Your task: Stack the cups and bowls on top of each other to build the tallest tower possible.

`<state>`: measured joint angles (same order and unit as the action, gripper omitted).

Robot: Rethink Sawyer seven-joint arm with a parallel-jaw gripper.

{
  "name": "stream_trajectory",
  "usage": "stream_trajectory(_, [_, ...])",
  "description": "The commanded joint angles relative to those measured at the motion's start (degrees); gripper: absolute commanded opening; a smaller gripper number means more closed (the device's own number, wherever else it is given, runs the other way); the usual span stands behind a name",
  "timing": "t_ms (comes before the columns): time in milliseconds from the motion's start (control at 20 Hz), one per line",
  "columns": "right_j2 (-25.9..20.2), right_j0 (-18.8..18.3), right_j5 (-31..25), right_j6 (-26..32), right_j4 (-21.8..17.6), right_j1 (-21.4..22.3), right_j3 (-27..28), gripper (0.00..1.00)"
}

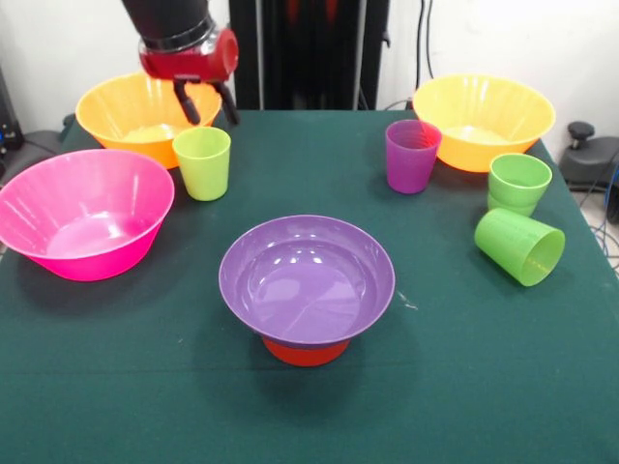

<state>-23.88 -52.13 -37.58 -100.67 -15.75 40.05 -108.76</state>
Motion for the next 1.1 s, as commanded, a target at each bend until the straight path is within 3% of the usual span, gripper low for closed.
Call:
stream_trajectory(50, [-1.5, 4.6, 2.2, -1.5, -0.3, -9.5, 9.4, 1.0])
stream_trajectory(350, [-1.4, 5.8, 2.4, -2.3, 0.0, -10.6, 10.7, 1.0])
stream_trajectory(500, [-1.4, 5.2, 3.6, -3.1, 0.0, -7.7, 6.7, 1.0])
stream_trajectory(750, [-1.9, 4.9, 6.4, -3.9, 0.0, -7.8, 3.9, 1.0])
stream_trajectory(1100, [-2.3, 3.1, 1.9, -1.4, 0.8, -4.4, 3.0, 1.0])
